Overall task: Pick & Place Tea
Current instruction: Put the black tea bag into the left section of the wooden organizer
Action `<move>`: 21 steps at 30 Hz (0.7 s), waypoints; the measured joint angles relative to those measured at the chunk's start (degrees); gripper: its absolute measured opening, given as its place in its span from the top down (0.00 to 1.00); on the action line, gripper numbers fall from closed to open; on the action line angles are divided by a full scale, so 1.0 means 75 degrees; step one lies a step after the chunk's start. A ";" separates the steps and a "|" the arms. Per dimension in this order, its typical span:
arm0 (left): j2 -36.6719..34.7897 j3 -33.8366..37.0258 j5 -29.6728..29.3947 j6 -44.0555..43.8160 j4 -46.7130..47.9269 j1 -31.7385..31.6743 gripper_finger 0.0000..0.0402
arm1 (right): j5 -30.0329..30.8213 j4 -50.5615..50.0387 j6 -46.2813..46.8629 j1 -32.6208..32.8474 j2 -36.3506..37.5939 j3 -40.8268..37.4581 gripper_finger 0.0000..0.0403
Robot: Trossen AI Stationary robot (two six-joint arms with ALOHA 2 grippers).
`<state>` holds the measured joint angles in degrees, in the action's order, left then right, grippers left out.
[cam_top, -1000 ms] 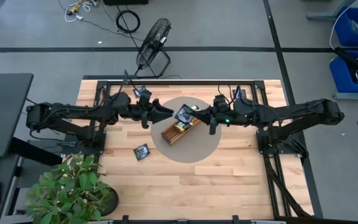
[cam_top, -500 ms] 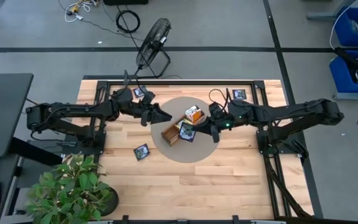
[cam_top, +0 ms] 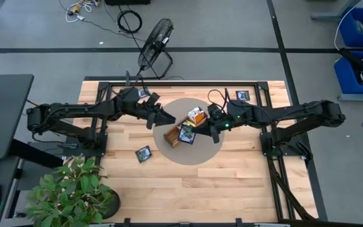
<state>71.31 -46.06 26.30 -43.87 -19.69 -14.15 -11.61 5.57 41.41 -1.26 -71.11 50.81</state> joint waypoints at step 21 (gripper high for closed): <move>0.0420 -0.0020 0.0495 -0.0261 -0.0126 0.0338 0.63 | -0.0546 -0.1120 -0.0866 -0.0177 -0.1309 0.1401 1.00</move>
<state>74.46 -46.22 30.02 -45.82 -20.64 -11.62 -15.70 -2.82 34.92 -2.58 -80.93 61.31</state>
